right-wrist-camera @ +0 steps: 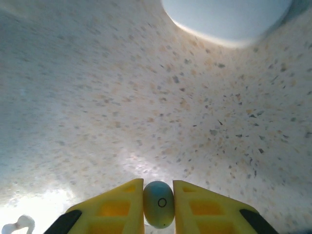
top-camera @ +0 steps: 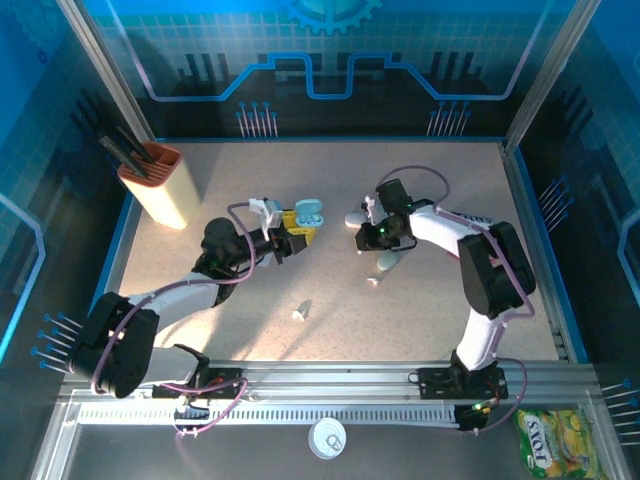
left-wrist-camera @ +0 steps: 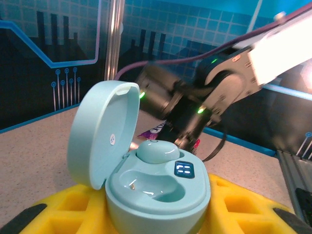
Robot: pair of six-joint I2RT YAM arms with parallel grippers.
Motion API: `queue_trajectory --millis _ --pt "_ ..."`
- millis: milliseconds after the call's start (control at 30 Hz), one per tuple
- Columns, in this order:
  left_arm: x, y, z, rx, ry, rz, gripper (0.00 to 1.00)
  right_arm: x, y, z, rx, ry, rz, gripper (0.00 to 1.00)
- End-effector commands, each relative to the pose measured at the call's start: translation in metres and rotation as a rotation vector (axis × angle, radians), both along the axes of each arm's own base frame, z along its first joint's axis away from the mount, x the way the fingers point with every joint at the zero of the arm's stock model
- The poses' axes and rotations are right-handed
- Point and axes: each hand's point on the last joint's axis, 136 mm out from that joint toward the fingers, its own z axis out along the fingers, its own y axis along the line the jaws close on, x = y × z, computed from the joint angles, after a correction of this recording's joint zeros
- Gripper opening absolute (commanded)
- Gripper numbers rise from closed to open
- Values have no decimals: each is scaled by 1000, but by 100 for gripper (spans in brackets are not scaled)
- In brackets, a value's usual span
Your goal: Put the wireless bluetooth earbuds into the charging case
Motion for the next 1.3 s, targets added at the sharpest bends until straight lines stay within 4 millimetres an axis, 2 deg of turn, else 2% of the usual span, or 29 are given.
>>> queue_trajectory --millis 0,267,433,567,867,1067,1267 --pt "11 5 -4 20 -42 60 38 -5 -1 40 -14 -84 -24 18" --pt "32 9 -15 42 -85 153 37 -20 17 127 -5 -259 -18 18" --pt "43 7 -23 64 -106 201 37 -31 32 168 19 -326 20 18" --pt "46 0 -29 95 -117 209 37 -37 42 190 42 -362 56 18" --pt "40 -22 -32 145 -170 178 37 -37 73 209 82 -396 120 18" --pt "38 -29 -31 146 -170 172 37 -35 93 207 110 -386 157 18" --pt "33 -34 -33 146 -170 158 37 -31 103 200 124 -372 175 18"
